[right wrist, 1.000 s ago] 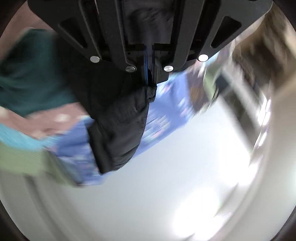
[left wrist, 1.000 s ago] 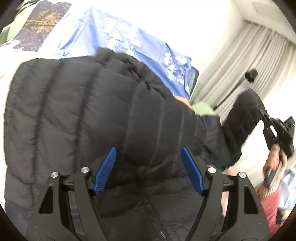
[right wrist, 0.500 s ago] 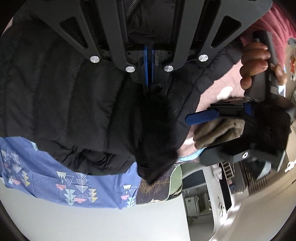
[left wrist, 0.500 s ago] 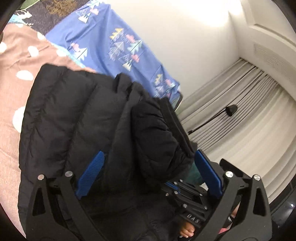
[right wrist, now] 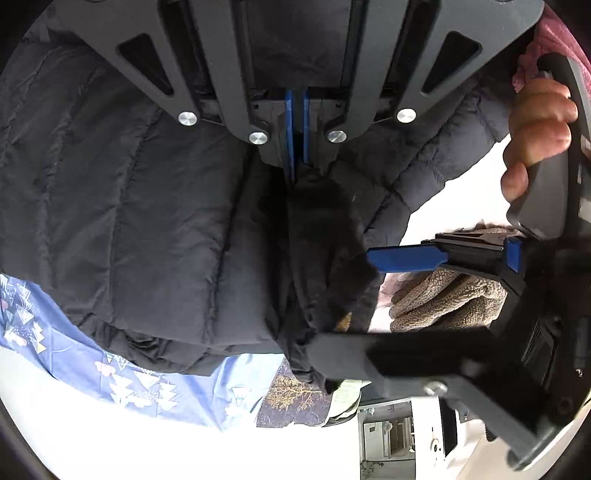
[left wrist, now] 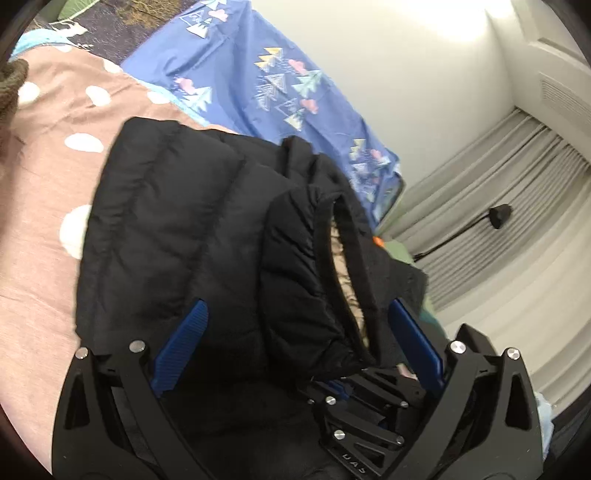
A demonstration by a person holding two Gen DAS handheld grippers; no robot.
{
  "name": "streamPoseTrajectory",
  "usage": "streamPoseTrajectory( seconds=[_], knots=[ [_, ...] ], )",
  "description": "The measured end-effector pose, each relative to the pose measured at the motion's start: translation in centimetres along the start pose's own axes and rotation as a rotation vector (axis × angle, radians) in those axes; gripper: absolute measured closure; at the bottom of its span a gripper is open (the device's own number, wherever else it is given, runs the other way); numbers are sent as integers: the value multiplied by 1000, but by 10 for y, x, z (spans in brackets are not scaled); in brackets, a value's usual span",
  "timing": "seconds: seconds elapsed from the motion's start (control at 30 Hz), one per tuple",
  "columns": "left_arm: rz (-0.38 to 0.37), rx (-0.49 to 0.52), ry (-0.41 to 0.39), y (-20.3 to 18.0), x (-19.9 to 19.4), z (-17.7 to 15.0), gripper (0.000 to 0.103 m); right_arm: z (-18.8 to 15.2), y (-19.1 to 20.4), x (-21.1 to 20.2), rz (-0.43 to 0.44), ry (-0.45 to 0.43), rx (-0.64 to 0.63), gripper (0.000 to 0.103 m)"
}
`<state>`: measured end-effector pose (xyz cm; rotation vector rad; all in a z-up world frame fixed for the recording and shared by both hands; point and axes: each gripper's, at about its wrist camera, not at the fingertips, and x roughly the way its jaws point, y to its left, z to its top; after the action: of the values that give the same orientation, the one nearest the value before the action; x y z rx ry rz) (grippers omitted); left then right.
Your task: Fold large clothes
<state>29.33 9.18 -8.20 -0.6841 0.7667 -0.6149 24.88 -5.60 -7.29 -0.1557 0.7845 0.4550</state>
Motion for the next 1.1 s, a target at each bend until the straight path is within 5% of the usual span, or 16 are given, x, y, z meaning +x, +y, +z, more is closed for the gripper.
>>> streamPoseTrajectory(
  seconds=[0.07, 0.17, 0.27, 0.43, 0.57, 0.67, 0.8, 0.87, 1.0, 1.1],
  knots=[
    [17, 4, -3, 3, 0, 0, 8, 3, 4, 6, -2, 1, -18, 98],
    [115, 103, -26, 3, 2, 1, 74, 2, 6, 12, 1, 15, -28, 92],
    [235, 134, -83, 10, -3, 4, 84, -2, 2, 5, 27, 13, -27, 73],
    [278, 117, -183, 28, -21, 14, 84, -16, -18, -34, 11, -27, -20, 72],
    [345, 117, -257, 37, -35, 20, 84, -30, -61, -68, -153, -76, 61, 72],
    [296, 71, -240, 41, -44, 26, 83, -50, -100, -78, -249, -55, 178, 72],
    [169, 181, -224, 5, -56, 22, 59, -67, -119, -70, -251, 7, 233, 72],
    [57, 289, -172, -25, -55, 8, 55, -66, -108, -57, -263, 16, 179, 72],
    [-47, 534, 2, -76, -22, -28, 45, -52, -101, -42, -224, 2, 166, 72],
    [1, 679, 198, -96, 27, -67, 47, -38, -107, -41, -198, -17, 185, 73]
  ],
)
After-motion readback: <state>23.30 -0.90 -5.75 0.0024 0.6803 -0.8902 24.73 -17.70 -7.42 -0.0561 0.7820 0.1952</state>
